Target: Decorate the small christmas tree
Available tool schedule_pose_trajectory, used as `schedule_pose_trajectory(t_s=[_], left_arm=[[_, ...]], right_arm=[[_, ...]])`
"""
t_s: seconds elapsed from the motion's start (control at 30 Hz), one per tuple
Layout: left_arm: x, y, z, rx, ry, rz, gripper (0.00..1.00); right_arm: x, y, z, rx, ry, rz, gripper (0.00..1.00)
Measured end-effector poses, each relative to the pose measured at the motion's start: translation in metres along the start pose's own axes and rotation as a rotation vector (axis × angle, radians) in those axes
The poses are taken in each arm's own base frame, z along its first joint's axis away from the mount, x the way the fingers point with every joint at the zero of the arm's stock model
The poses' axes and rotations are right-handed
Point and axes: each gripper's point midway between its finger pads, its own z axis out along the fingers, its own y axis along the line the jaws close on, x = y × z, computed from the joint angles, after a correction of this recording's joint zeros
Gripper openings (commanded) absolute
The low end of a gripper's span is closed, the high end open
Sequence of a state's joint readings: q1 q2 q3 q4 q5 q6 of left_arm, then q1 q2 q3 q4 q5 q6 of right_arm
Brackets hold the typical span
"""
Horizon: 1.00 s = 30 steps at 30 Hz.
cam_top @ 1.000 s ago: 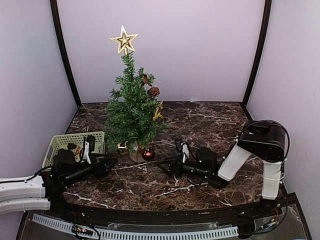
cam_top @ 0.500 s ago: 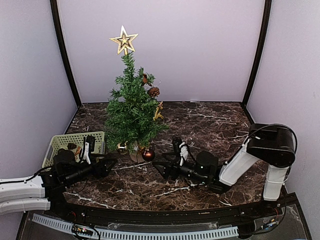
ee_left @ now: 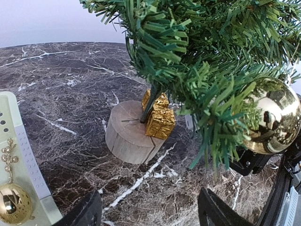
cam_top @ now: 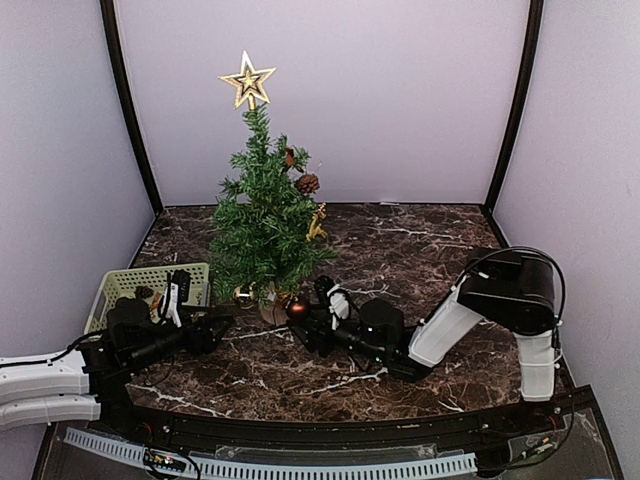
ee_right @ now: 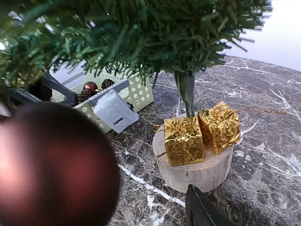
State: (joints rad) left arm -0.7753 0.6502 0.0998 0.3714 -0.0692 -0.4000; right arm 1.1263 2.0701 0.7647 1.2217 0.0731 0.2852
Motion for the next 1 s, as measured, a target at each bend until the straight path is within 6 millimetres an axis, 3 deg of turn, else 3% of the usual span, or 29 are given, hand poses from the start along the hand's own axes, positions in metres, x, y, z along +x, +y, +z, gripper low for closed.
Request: schedule_pose_trajectory(t_s=[0.5,1.0], left_arm=[[-0.001,0.004,0.000,-0.022,0.006,0.006,0.74],[-0.003,0.008,0.000,-0.039,-0.001,0.000,0.74]], right_arm=[[0.009,-0.012,0.020,-0.006,-0.031,-0.009,0.43],[-0.011,-0.016,0.036,-0.054,-0.080,-0.017,0.38]])
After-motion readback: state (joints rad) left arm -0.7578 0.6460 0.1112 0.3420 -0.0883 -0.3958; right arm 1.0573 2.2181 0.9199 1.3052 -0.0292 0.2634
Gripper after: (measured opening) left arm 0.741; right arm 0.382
